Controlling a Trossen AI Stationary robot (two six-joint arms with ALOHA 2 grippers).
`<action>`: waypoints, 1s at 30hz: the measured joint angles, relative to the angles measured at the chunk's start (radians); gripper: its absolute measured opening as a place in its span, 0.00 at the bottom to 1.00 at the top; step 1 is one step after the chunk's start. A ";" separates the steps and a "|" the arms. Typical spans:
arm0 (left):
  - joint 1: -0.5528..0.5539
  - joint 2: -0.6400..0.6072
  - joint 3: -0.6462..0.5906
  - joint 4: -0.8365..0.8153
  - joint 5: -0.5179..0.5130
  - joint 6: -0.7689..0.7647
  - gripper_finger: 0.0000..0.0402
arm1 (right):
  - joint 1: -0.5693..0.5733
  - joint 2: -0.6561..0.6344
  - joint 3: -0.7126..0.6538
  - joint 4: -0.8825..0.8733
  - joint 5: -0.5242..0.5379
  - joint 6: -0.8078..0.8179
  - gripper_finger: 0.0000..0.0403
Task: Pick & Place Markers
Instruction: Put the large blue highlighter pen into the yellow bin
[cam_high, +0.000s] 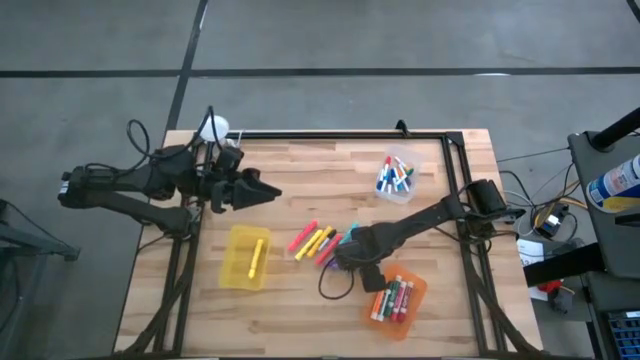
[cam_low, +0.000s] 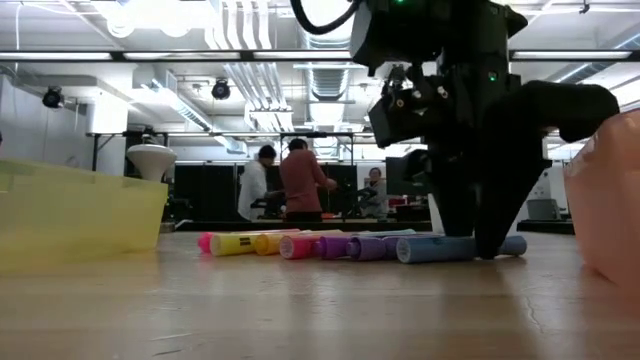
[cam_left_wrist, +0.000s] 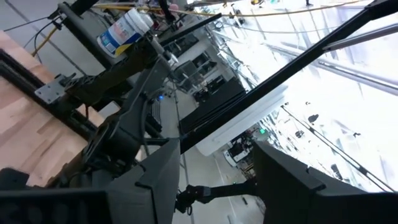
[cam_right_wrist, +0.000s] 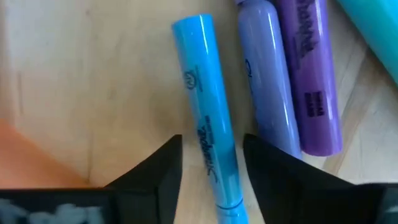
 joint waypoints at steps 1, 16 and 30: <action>0.000 0.001 0.000 0.007 0.000 0.000 0.48 | -0.001 0.000 -0.007 0.008 0.001 0.000 0.37; 0.000 0.009 -0.001 0.009 -0.004 0.084 0.48 | -0.059 0.001 0.123 -0.035 -0.006 0.066 0.11; 0.000 0.011 -0.002 -0.019 -0.007 0.360 0.48 | -0.075 -0.001 0.595 -0.220 -0.005 0.109 0.11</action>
